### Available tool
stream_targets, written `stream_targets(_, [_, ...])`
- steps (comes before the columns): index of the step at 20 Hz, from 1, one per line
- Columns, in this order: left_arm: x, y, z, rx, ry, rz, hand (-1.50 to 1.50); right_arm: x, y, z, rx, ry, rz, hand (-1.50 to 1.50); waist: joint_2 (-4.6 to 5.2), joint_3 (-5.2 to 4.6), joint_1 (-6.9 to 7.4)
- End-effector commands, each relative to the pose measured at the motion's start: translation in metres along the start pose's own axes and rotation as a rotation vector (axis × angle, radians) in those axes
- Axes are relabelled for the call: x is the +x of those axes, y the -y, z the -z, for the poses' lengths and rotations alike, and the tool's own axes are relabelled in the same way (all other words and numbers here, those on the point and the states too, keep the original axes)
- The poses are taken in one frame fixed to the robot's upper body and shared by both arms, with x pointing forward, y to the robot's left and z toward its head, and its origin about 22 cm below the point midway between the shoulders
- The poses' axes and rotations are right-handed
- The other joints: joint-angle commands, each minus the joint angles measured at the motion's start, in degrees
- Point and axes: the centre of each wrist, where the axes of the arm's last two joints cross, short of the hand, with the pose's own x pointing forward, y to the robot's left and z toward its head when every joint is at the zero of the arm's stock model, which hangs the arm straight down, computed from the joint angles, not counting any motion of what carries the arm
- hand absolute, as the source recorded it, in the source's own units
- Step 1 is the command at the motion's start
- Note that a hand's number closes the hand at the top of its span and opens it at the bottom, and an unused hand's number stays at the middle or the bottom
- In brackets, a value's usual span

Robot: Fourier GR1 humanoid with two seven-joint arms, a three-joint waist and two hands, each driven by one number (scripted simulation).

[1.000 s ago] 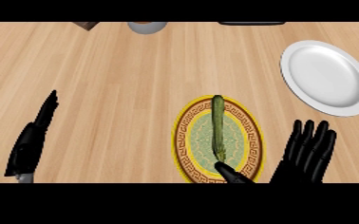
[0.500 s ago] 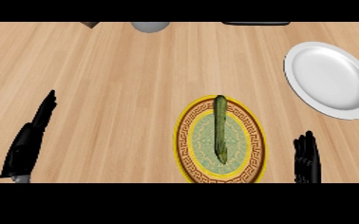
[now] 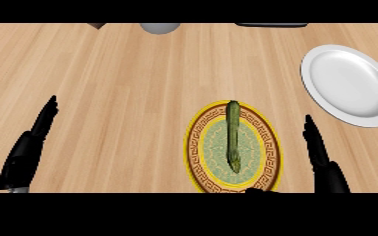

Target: Pick the squash from the plate and place it in the plate

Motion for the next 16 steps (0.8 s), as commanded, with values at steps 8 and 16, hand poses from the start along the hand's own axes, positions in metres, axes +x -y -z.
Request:
stream_targets(8, [-0.008, 0.018, -0.018, -0.007, -0.005, 0.001, 0.00, 0.012, -0.029, 0.053, 0.224, -0.162, -0.263, -1.50, -0.11, 0.15, -0.47])
stream_targets(16, [-0.005, -0.016, -0.002, 0.002, -0.021, 0.001, 0.00, -0.010, -0.057, 0.068, 0.305, -0.172, -0.273, -1.50, -0.15, 0.17, -0.82])
